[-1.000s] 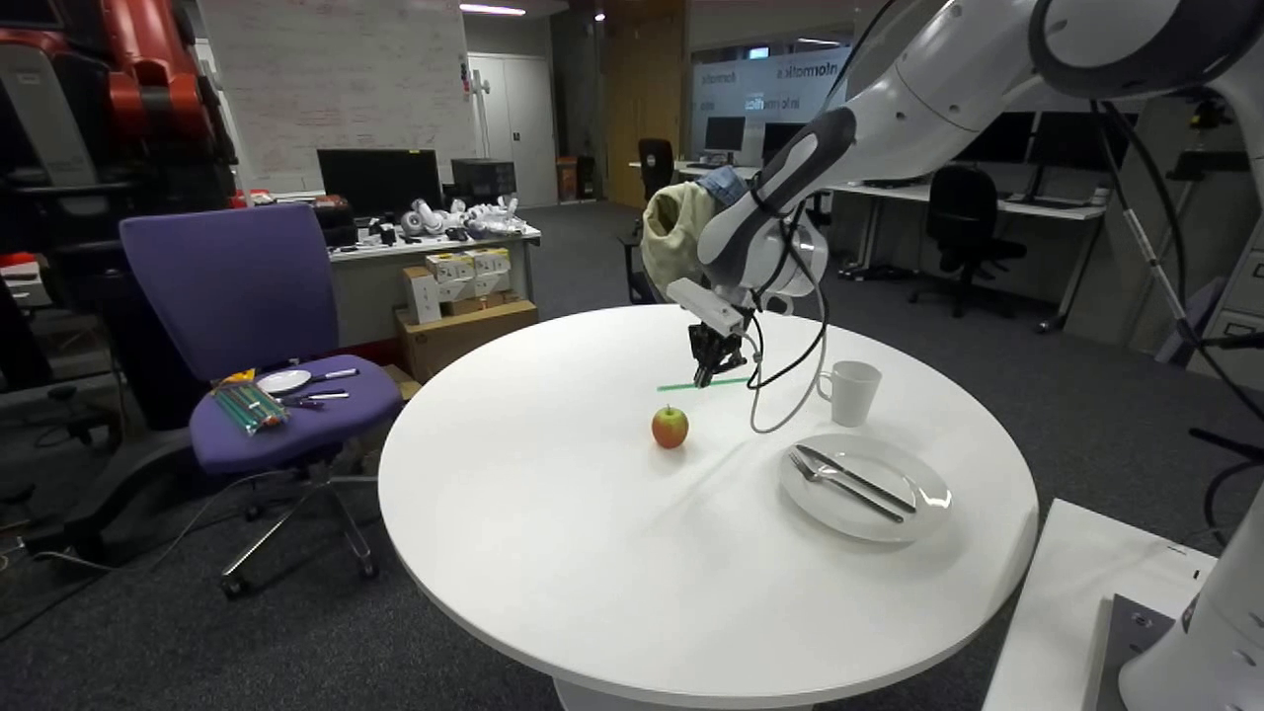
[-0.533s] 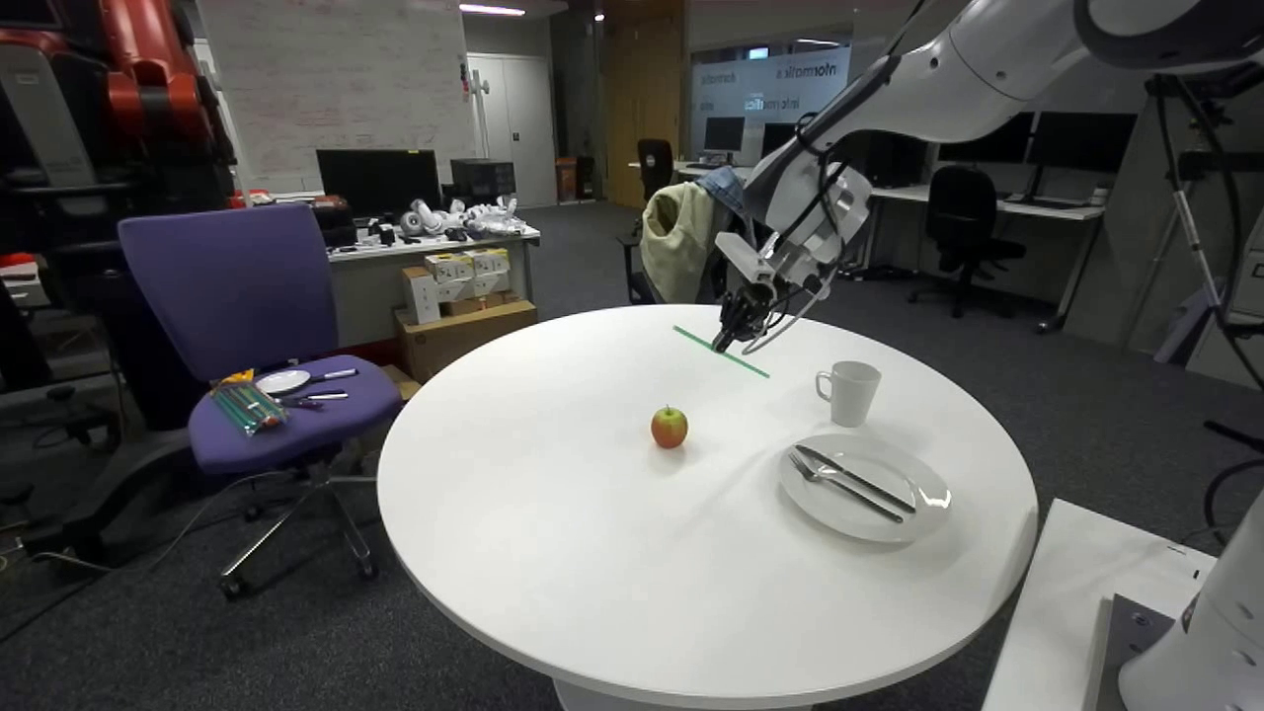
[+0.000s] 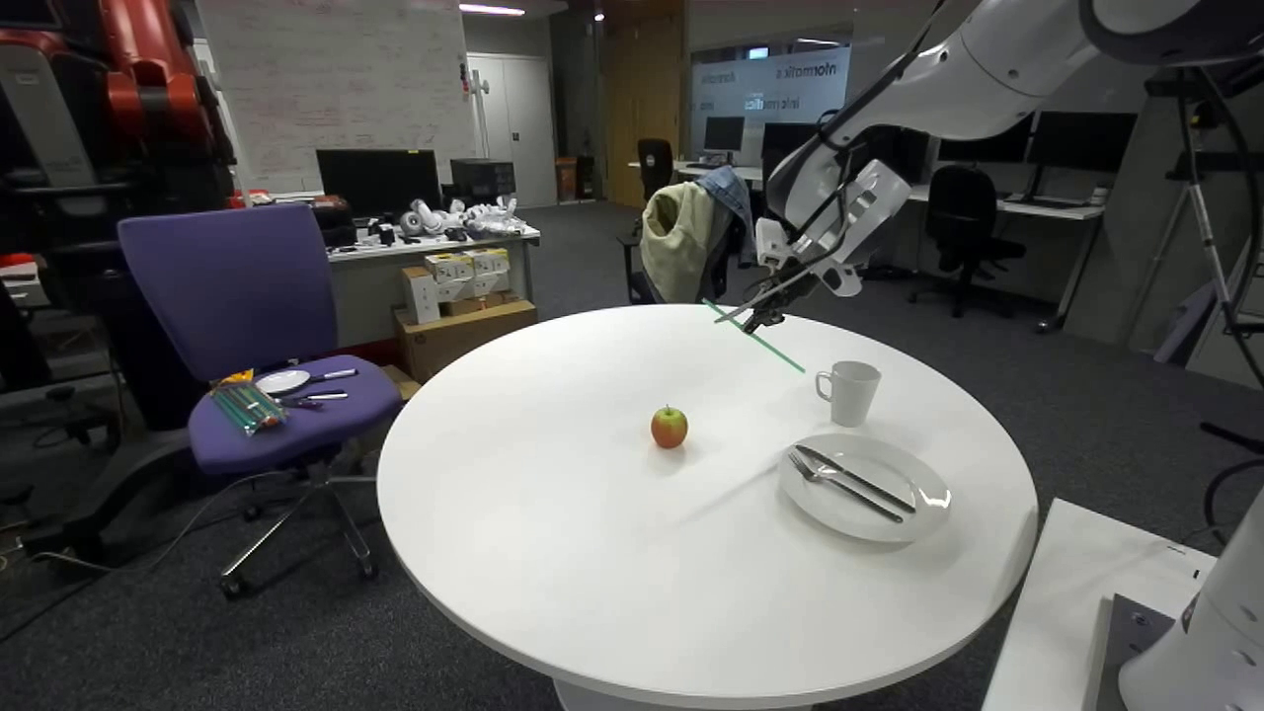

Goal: Put the green straw in the mug.

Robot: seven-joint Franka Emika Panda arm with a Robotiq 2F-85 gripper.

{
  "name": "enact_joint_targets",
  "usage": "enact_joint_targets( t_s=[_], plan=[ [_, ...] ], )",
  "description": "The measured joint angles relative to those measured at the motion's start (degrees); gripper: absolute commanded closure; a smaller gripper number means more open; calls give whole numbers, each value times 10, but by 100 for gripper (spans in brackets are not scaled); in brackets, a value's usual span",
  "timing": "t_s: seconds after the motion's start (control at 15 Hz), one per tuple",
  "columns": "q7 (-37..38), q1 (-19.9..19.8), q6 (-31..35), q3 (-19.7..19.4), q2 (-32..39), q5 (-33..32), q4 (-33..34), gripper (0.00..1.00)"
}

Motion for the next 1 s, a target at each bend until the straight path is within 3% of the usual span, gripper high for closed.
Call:
enact_joint_targets(
  t_s=[0.4, 0.8, 0.93, 1.0],
  plan=[
    [70, 42, 174, -1, -19, 62, -26, 100],
    [161, 99, 380, -3, -15, 78, -72, 100],
    [172, 120, 444, -7, -9, 111, -86, 100],
    [169, 140, 445, -30, -7, 138, -85, 100]
  ],
)
